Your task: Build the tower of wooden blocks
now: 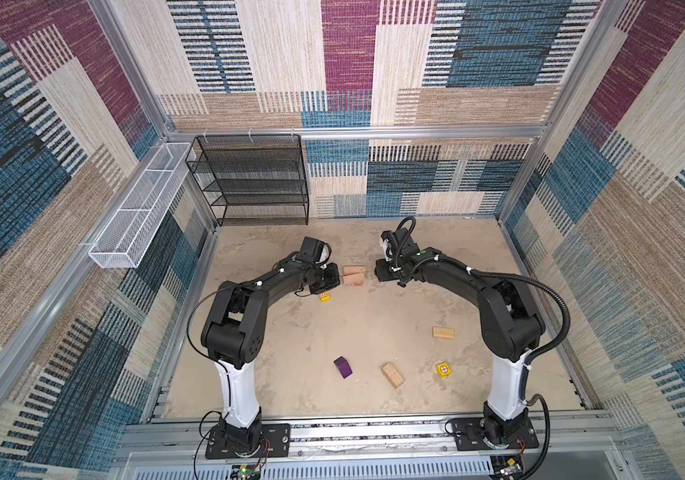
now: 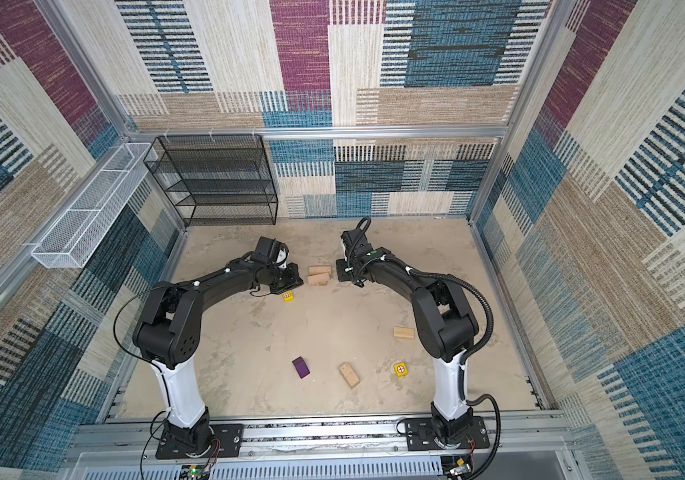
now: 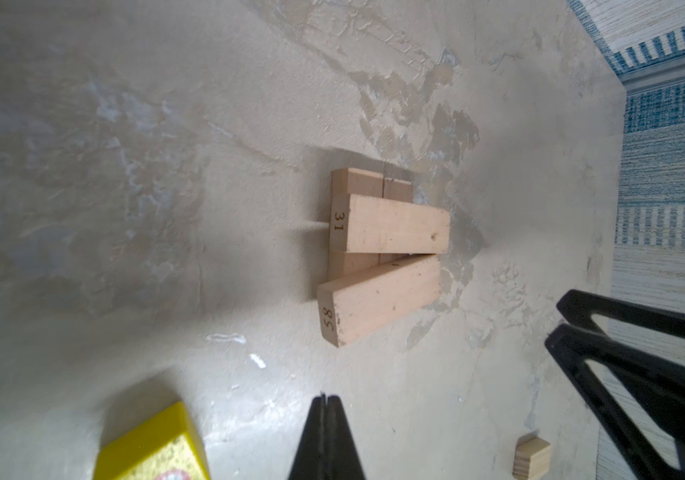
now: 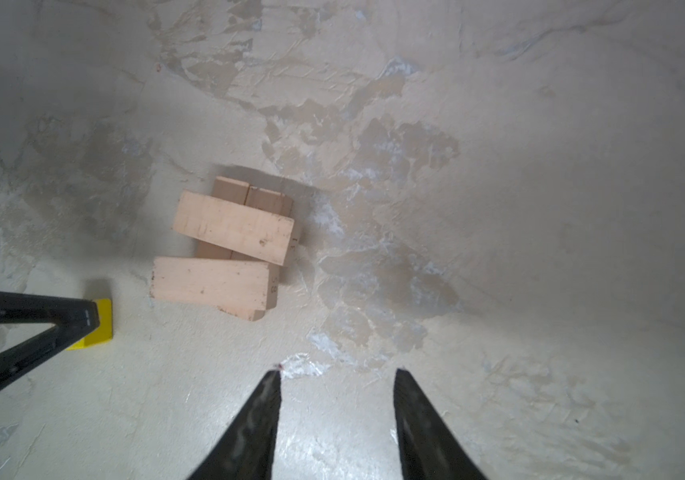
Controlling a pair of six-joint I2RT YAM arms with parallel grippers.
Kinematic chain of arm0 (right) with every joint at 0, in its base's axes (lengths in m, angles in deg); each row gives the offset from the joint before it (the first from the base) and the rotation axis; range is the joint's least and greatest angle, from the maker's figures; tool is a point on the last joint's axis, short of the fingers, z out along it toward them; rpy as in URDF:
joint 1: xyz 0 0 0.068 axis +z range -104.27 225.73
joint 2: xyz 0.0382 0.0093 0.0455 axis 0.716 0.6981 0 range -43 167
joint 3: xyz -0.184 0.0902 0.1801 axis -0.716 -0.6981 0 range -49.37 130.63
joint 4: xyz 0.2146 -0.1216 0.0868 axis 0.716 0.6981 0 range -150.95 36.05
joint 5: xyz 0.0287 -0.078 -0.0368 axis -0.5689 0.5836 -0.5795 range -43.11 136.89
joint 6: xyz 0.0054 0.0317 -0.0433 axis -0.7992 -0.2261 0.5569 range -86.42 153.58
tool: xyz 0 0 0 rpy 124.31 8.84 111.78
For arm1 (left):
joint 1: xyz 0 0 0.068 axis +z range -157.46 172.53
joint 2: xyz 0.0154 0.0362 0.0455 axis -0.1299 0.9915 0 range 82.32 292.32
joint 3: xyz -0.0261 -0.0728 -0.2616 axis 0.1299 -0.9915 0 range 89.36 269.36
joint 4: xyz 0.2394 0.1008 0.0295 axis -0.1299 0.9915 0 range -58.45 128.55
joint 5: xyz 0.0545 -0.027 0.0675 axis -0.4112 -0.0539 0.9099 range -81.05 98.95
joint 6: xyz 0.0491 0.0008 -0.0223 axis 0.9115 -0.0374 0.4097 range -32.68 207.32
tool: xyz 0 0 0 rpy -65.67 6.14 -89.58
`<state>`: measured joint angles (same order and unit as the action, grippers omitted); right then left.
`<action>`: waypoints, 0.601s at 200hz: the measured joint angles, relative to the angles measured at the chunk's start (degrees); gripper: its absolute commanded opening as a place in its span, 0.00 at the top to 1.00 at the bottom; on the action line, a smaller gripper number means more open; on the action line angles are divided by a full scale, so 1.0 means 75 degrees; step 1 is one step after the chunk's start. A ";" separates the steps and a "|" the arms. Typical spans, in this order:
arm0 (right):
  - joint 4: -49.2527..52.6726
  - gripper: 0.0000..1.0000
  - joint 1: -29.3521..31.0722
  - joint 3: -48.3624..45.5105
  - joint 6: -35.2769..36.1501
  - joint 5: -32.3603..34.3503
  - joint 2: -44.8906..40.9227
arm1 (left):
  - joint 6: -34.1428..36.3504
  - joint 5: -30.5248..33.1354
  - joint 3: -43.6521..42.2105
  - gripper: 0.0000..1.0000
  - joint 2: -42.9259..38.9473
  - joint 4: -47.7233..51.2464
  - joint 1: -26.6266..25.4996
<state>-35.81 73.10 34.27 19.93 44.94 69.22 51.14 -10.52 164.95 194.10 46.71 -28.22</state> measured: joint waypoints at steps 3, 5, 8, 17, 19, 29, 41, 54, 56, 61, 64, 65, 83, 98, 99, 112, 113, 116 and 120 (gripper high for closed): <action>0.0000 0.52 -0.0003 0.0000 0.0000 0.0000 0.0000 | -0.0006 0.0000 0.0009 0.97 0.0023 0.0000 0.0000; 0.0000 0.52 -0.0003 0.0000 0.0000 -0.0003 0.0000 | -0.0006 0.0000 0.0015 0.97 0.0041 0.0000 0.0000; 0.0000 0.52 -0.0003 0.0000 0.0003 -0.0003 0.0000 | -0.0009 0.0000 0.0029 0.97 0.0061 0.0009 0.0000; 0.0000 0.52 -0.0017 0.0000 0.0003 0.0000 0.0000 | -0.0012 -0.0003 0.0079 0.97 0.0140 0.0017 0.0000; 0.0000 0.52 -0.0023 0.0000 0.0003 0.0000 0.0000 | -0.0012 -0.0003 0.0096 0.97 0.0157 0.0020 0.0000; 0.0000 0.52 -0.0044 0.0000 0.0009 0.0003 0.0000 | -0.0012 -0.0009 0.0149 0.97 0.0230 0.0020 0.0000; 0.0000 0.51 -0.0047 0.0000 0.0029 0.0003 0.0000 | -0.0012 -0.0020 0.0178 0.97 0.0280 0.0023 0.0000; 0.0000 0.51 -0.0047 0.0000 0.0032 0.0000 0.0000 | -0.0012 -0.0023 0.0219 0.97 0.0332 0.0026 0.0000; 0.0000 0.51 -0.0047 0.0000 0.0032 0.0000 0.0000 | -0.0012 -0.0023 0.0230 0.97 0.0344 0.0035 0.0000; 0.0000 0.51 -0.0047 0.0000 0.0032 0.0003 0.0000 | -0.0012 -0.0029 0.0259 0.97 0.0370 0.0044 0.0000; 0.0000 0.51 -0.0047 0.0000 0.0032 0.0003 0.0000 | -0.0012 -0.0032 0.0277 0.97 0.0391 0.0044 0.0000; 0.0000 0.51 -0.0047 0.0000 0.0032 0.0003 0.0000 | -0.0012 -0.0035 0.0283 0.97 0.0393 0.0047 0.0000; 0.0000 0.51 -0.0052 -0.0003 0.0038 0.0003 0.0000 | -0.0012 -0.0082 0.0446 0.97 0.0548 0.0058 0.0000; 0.0003 0.51 -0.0055 -0.0003 0.0061 0.0003 0.0003 | -0.0012 -0.0175 0.0577 0.97 0.0697 0.0070 0.0000; 0.0003 0.51 -0.0055 -0.0003 0.0058 0.0003 0.0003 | -0.0012 -0.0181 0.0583 0.97 0.0702 0.0070 0.0000; 0.0006 0.51 -0.0061 -0.0003 0.0061 0.0003 0.0006 | -0.0015 -0.0245 0.0676 0.97 0.0799 0.0079 0.0000; 0.0009 0.51 -0.0061 -0.0003 0.0061 0.0003 0.0006 | -0.0015 -0.0245 0.0682 0.97 0.0801 0.0079 0.0000; 0.0012 0.51 -0.0061 -0.0003 0.0061 0.0003 0.0009 | -0.0015 -0.0251 0.0705 0.97 0.0819 0.0082 0.0000; 0.0017 0.51 -0.0061 -0.0003 0.0061 0.0006 0.0009 | -0.0015 -0.0251 0.0734 0.97 0.0839 0.0082 0.0000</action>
<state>-35.67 72.65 34.24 20.39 44.98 69.29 51.03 -12.40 170.46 200.40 47.32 -28.22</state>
